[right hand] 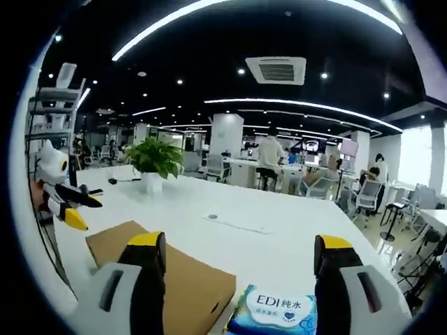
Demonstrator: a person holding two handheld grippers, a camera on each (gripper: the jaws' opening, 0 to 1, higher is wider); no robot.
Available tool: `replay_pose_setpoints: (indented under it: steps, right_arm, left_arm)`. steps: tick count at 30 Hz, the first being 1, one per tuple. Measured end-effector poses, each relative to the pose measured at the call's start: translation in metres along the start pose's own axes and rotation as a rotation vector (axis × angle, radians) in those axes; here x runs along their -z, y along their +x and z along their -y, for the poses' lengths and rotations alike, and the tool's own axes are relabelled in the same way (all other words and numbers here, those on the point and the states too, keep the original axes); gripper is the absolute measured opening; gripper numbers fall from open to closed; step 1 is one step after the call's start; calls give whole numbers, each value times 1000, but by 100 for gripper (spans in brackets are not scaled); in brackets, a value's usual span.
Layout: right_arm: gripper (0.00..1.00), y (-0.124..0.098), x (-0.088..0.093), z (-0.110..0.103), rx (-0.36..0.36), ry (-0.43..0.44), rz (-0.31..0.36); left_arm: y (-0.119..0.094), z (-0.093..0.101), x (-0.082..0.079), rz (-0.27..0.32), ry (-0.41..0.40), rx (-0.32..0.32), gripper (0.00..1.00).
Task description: Operate the shoe box by opening the lid, removing the specified soft item, and placing it in the target area until the item is outside and the box remains undamaged.
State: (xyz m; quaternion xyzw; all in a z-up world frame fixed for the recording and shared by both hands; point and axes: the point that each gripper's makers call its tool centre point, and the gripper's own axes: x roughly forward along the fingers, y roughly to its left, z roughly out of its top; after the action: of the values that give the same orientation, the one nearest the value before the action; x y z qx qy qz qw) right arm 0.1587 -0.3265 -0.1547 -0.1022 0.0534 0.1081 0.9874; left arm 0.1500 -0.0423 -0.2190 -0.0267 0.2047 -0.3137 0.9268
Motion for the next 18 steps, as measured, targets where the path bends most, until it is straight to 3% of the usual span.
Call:
replay_pose_setpoints:
  steps: [6,8,10,12,13,14,15,16,18]
  right_arm:
    - [99,2,5,-6,-8,-79,3]
    - [100,2,4,-7,-6,-72,18]
    - [100,1,7,-8,4,-23,30]
    - [100,-1,9,-9,18,89,40]
    - [99,-4,-2,-8,26,218,121]
    - [97,-5,-10,-6,27,261,188]
    - [97,-15,-27,-2,29,305,324]
    - [97,-19,-28,-3,27,278,332]
    - [100,-22,-27,-2,28,276,339]
  left_arm:
    - [3,-1,-3,47,-53,38,99]
    - [3,1,-8,111,-28,52,99]
    - [1,-4,-3,117,-53,9,99]
    - [4,-7,3,102,-80,1,99]
    - [7,-9,7,105,-84,4,99]
    - [9,-11,9,100,-90,-9,99]
    - [10,-17,16,65,-70,-50,99]
    - [11,-20,17,58,-44,-78,99]
    - [13,-29,9,111,45,-146,98]
